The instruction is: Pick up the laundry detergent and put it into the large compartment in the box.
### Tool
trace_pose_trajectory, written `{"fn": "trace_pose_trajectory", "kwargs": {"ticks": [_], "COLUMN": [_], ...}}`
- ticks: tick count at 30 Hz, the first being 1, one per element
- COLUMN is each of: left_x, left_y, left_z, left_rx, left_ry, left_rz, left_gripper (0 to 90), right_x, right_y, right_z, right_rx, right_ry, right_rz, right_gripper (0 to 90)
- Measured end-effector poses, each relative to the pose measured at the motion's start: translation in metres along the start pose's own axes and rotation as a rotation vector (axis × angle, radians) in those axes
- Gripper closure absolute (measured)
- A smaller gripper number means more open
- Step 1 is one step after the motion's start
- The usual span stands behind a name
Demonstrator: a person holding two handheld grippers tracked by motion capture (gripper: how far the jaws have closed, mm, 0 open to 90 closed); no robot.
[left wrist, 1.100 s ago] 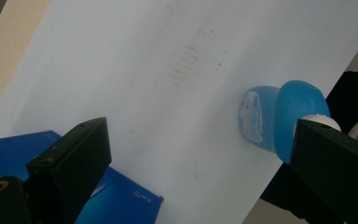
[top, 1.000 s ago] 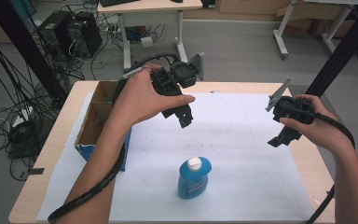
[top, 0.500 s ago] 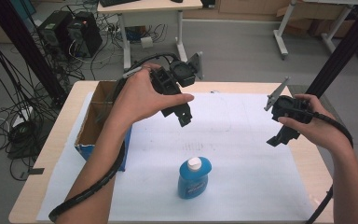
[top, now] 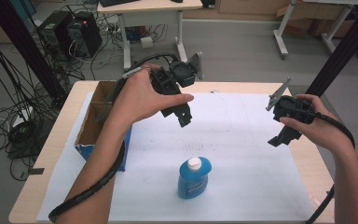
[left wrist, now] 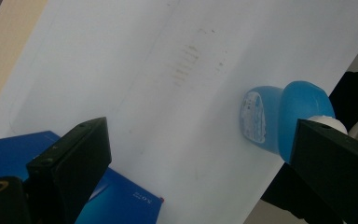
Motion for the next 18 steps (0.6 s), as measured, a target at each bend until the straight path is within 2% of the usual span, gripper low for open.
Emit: {"fn": "trace_pose_trajectory", "kwargs": {"ticks": [8,18], "left_x": [0.001,0.001], "left_y": [-0.002,-0.004], "left_z": [-0.005,-0.019], "left_rx": [-0.005,-0.013], "left_ry": [0.015,0.036], "left_rz": [0.003,-0.002], "left_gripper": [5.7,5.6], "right_x": [-0.002,-0.003], "right_y": [-0.001,-0.003], "right_z": [0.001,0.003], "right_rx": [-0.002,-0.004], "right_ry": [0.004,0.000], "right_rz": [-0.004,-0.009], "right_gripper": [5.5,5.5]}}
Point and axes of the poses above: each handheld gripper's, and its own axes: y roughly forward along the jaws, x roughly out of its top, z roughly to its left, the point moved 7 cm from there along y, roughly forward along the jaws, and after that the axes turned 2 degrees about z, right-handed, at the moved point
